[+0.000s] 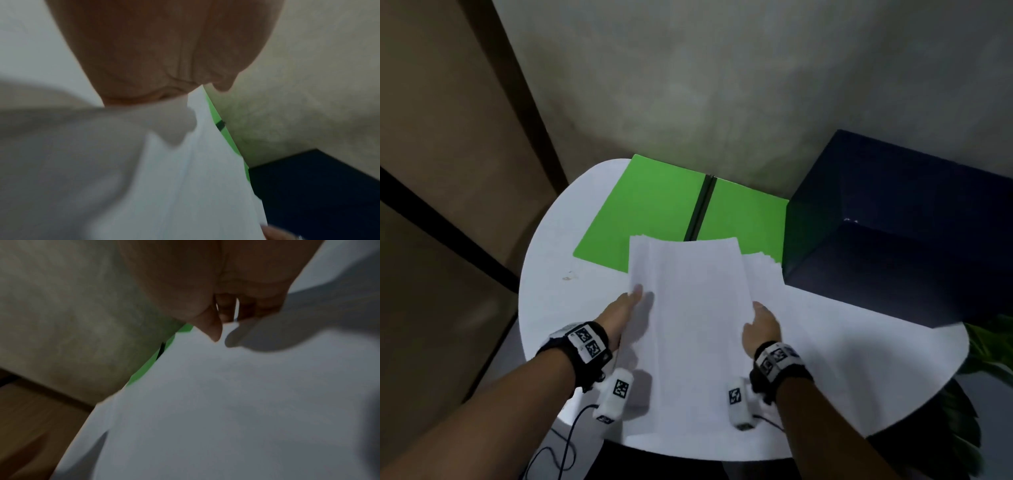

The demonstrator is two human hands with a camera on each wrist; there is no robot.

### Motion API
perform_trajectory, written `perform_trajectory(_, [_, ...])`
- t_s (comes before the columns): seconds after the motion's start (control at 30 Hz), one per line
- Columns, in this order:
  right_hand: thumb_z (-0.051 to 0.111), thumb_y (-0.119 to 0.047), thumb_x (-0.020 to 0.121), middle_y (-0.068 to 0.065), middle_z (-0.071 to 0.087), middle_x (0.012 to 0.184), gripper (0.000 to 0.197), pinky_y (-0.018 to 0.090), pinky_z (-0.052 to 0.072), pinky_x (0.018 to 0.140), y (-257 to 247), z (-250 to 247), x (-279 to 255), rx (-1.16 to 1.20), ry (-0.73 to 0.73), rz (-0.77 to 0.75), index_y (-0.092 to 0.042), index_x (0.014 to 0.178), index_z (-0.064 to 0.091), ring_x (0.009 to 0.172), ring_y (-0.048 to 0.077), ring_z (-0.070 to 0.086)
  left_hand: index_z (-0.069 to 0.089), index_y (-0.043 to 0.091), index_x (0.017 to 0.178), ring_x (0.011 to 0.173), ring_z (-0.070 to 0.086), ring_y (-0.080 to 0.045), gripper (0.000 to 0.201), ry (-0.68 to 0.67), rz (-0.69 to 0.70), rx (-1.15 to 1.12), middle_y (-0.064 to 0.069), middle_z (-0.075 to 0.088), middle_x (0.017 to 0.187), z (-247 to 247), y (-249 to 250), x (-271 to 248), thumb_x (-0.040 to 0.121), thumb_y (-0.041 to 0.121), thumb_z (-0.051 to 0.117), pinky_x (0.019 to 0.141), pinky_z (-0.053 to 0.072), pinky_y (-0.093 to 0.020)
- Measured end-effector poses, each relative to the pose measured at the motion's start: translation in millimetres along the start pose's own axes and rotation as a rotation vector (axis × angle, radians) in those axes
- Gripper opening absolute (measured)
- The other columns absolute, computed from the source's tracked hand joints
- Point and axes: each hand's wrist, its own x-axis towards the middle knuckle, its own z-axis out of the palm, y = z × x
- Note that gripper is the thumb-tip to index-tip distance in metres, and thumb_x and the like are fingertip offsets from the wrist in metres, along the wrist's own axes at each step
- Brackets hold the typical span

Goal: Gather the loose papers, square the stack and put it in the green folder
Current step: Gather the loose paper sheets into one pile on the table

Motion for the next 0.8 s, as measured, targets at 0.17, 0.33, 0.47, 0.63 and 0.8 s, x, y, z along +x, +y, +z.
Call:
perform_trajectory(0.17, [0.047, -0.005, 0.094, 0.003, 0.041, 0.149, 0.051, 0.033, 0.035, 0.112, 18, 14, 1, -0.168, 0.212, -0.005, -0.012, 0.144, 0.041, 0.132, 0.027, 0.041, 0.045, 0.003, 0.127, 0.115, 0.055, -0.032, 0.056, 0.222, 0.24, 0.535, -0.004, 0.056, 0.12, 9, -7, -1, 0.083, 0.023, 0.072, 0.095, 0.044, -0.037])
perform_trajectory(0.33, [0.043, -0.004, 0.096, 0.01, 0.052, 0.139, 0.043, 0.026, 0.041, 0.102, 25, 10, 3, -0.185, 0.163, 0.017, -0.004, 0.139, 0.047, 0.118, 0.023, 0.054, 0.05, 0.006, 0.112, 0.094, 0.061, -0.03, 0.053, 0.224, 0.205, 0.323, -0.012, 0.061, 0.103, 12, -14, 4, 0.075, 0.033, 0.076, 0.075, 0.05, -0.037])
perform_trajectory(0.47, [0.043, -0.009, 0.099, 0.007, 0.055, 0.138, 0.04, 0.026, 0.041, 0.1, 20, 10, 2, -0.087, 0.12, -0.01, -0.01, 0.137, 0.052, 0.12, 0.024, 0.054, 0.044, -0.001, 0.125, 0.106, 0.056, -0.034, 0.058, 0.264, 0.246, 0.489, -0.017, 0.058, 0.113, 18, -10, 2, 0.083, 0.027, 0.073, 0.086, 0.045, -0.038])
perform_trajectory(0.63, [0.058, -0.038, 0.091, 0.003, 0.031, 0.149, 0.063, 0.051, 0.04, 0.101, 39, -2, -1, -0.362, 0.256, 0.27, -0.016, 0.146, 0.035, 0.128, 0.032, 0.035, 0.053, 0.015, 0.123, 0.103, 0.066, -0.033, 0.045, 0.275, 0.382, 0.306, -0.012, 0.068, 0.112, -4, -12, 2, 0.083, 0.009, 0.072, 0.096, 0.05, -0.046])
perform_trajectory(0.8, [0.076, -0.049, 0.075, 0.008, 0.034, 0.143, 0.097, 0.043, 0.047, 0.1, 49, 9, -1, -0.414, 0.208, 0.173, -0.01, 0.148, 0.026, 0.126, 0.03, 0.041, 0.055, 0.012, 0.116, 0.098, 0.067, -0.03, 0.036, 0.271, 0.404, 0.251, -0.012, 0.07, 0.109, -43, -6, -5, 0.084, 0.002, 0.07, 0.095, 0.05, -0.045])
